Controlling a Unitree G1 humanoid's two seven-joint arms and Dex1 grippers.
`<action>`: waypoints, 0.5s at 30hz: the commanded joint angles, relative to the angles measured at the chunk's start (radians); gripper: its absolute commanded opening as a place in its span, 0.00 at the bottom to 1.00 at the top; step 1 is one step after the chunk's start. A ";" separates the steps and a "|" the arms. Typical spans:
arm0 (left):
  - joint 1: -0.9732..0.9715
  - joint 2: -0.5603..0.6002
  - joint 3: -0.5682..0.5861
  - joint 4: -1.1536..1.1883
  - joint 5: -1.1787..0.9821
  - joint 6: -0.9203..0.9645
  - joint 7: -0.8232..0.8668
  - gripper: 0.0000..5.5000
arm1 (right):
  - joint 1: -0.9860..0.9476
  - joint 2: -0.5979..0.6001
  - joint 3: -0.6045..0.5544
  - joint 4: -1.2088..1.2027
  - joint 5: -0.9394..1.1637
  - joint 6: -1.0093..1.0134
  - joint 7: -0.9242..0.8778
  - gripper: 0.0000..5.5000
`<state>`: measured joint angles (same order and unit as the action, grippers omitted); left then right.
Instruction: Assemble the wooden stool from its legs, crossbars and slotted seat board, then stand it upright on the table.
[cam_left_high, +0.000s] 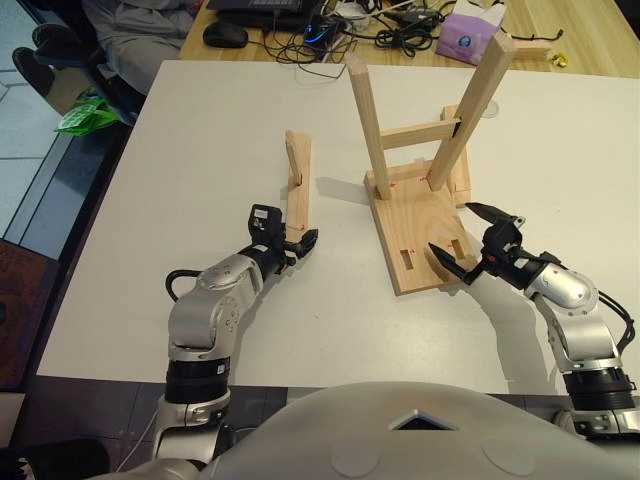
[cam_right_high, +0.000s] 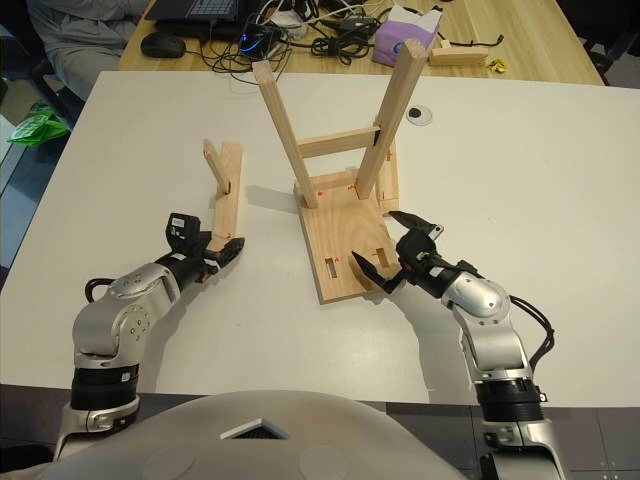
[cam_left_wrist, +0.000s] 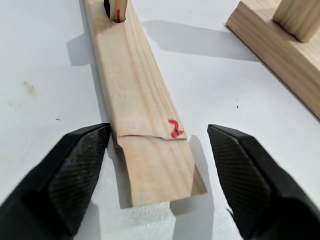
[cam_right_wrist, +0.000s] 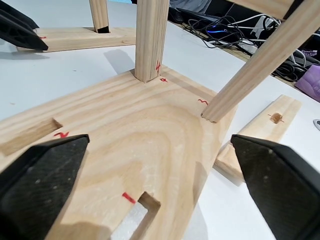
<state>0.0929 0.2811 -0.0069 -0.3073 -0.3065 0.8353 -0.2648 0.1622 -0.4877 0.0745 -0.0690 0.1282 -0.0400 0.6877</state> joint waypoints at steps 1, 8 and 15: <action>0.042 -0.014 -0.024 0.064 0.034 -0.018 0.020 0.55 | -0.009 -0.002 -0.003 0.000 -0.008 -0.002 -0.005 0.98; 0.058 -0.052 -0.049 0.182 0.077 -0.158 0.033 0.40 | -0.035 0.000 -0.025 0.005 0.005 0.006 -0.015 0.98; 0.043 -0.100 -0.050 0.192 0.079 -0.224 0.047 0.39 | -0.082 0.013 -0.056 0.017 0.034 0.034 -0.034 0.98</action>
<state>0.1085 0.2024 -0.0407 -0.1632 -0.2342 0.5920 -0.2266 0.1113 -0.4820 0.0403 -0.0578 0.1368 -0.0330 0.6620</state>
